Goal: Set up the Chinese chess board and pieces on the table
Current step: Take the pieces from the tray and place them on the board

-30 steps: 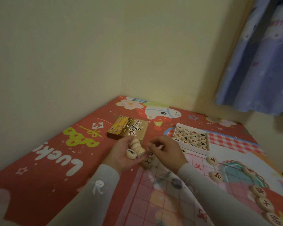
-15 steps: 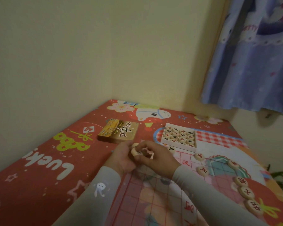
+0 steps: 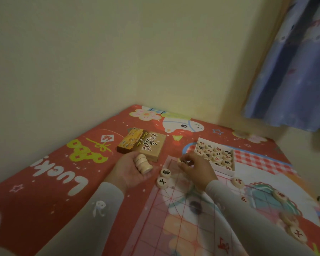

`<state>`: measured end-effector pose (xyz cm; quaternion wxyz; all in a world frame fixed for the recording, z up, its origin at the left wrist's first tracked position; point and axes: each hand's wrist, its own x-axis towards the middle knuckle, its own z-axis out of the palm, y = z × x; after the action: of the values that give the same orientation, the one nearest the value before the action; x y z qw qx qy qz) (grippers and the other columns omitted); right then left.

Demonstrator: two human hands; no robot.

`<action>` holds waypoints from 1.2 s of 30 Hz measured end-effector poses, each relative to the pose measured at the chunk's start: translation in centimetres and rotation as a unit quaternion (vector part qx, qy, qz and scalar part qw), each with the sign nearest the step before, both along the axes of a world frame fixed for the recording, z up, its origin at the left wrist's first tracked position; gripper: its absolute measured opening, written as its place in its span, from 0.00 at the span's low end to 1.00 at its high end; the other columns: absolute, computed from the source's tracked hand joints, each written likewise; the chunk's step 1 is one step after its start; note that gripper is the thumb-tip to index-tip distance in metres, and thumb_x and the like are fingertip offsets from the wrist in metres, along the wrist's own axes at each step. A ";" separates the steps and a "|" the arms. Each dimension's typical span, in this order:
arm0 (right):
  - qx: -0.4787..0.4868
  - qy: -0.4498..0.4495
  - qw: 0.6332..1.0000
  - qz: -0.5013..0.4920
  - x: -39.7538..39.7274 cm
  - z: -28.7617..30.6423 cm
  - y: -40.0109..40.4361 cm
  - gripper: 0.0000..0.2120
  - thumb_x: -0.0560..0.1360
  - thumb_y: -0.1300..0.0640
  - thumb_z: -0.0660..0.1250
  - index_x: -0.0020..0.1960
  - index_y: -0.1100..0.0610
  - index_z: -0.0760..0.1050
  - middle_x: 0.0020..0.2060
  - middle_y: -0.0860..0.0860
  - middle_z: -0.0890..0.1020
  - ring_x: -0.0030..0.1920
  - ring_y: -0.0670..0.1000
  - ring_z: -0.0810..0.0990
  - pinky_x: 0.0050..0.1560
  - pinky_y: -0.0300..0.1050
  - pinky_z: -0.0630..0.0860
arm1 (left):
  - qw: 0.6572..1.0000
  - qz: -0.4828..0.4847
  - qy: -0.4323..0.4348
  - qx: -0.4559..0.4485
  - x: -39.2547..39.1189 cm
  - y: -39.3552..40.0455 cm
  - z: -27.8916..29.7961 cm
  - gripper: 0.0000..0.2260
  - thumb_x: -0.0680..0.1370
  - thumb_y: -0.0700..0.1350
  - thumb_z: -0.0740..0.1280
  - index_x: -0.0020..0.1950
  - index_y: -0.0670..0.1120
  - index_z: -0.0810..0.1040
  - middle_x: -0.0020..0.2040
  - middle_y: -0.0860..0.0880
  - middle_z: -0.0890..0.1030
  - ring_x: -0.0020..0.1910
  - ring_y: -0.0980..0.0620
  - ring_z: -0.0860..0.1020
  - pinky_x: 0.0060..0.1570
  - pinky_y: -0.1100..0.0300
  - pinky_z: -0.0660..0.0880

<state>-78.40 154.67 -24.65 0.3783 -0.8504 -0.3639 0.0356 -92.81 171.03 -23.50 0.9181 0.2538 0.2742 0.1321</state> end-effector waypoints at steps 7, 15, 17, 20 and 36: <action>-0.096 -0.013 0.995 0.013 0.9 -1.6 3.4 0.04 0.75 0.53 0.67 0.49 0.50 0.78 0.46 0.46 0.80 0.46 0.48 0.78 0.46 0.42 0.75 | 1.000 0.011 0.016 -0.012 0.2 2.1 -1.3 0.12 0.82 0.48 0.57 0.44 0.41 0.70 0.38 0.40 0.72 0.37 0.45 0.73 0.33 0.42 0.80; -0.147 -0.036 0.988 0.040 1.6 -2.0 5.0 0.08 0.77 0.51 0.65 0.52 0.52 0.78 0.48 0.48 0.81 0.45 0.48 0.77 0.45 0.41 0.71 | 1.000 0.013 0.008 -0.020 0.4 2.6 -1.8 0.11 0.81 0.48 0.58 0.45 0.42 0.70 0.36 0.42 0.71 0.36 0.47 0.72 0.34 0.44 0.81; -0.173 -0.053 0.982 0.060 1.6 -1.8 5.0 0.09 0.79 0.52 0.61 0.52 0.53 0.79 0.47 0.50 0.82 0.43 0.48 0.76 0.42 0.40 0.69 | 1.000 0.009 0.007 -0.024 0.4 2.4 -1.7 0.11 0.81 0.48 0.58 0.45 0.42 0.70 0.36 0.42 0.71 0.35 0.47 0.72 0.36 0.43 0.80; -0.167 -0.067 0.981 0.074 1.5 -1.2 4.6 0.11 0.80 0.54 0.58 0.45 0.54 0.77 0.42 0.50 0.80 0.42 0.50 0.76 0.39 0.41 0.68 | 1.000 0.011 0.012 -0.025 0.4 2.0 -1.7 0.12 0.81 0.48 0.59 0.44 0.41 0.70 0.34 0.43 0.71 0.34 0.47 0.72 0.39 0.44 0.79; 0.072 0.102 0.976 0.176 -3.5 1.2 -1.0 0.12 0.69 0.45 0.72 0.48 0.51 0.80 0.43 0.50 0.84 0.46 0.52 0.83 0.53 0.52 0.79 | 0.935 -0.241 0.028 0.259 1.1 -5.1 0.4 0.08 0.76 0.42 0.53 0.38 0.49 0.67 0.21 0.52 0.58 0.20 0.55 0.55 0.29 0.65 0.61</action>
<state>-81.92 153.67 -23.44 0.4610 -0.7355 -0.4692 0.1622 -91.73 165.91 -23.07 0.8170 0.5445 0.1870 -0.0335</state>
